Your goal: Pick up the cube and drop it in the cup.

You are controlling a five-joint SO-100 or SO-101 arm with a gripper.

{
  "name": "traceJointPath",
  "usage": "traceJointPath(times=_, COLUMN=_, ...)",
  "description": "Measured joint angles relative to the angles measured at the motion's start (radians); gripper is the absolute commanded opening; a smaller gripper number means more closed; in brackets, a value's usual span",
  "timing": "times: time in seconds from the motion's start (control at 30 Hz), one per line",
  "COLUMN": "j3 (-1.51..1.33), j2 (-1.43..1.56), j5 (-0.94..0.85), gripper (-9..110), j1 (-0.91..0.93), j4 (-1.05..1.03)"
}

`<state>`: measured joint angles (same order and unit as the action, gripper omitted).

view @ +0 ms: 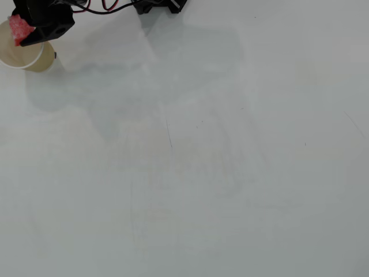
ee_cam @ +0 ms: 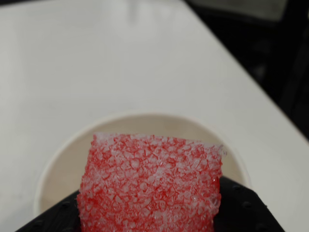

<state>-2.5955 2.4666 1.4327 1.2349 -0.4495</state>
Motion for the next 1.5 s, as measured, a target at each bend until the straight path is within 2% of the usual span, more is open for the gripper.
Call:
traceJointPath(times=0.67, j3=0.0, j2=-0.002, j5=0.0, gripper=2, j1=-0.14, j4=0.0)
traceJointPath(times=1.0, j3=0.0, j2=-0.018, j5=0.0, gripper=27, j1=-0.147, j4=0.0)
traceJointPath(times=1.27, j3=0.0, j2=-0.034, j5=0.0, gripper=40, j1=-0.129, j4=0.023)
traceJointPath(times=1.5, j3=0.0, j2=-0.035, j5=0.0, gripper=45, j1=-0.127, j4=0.052)
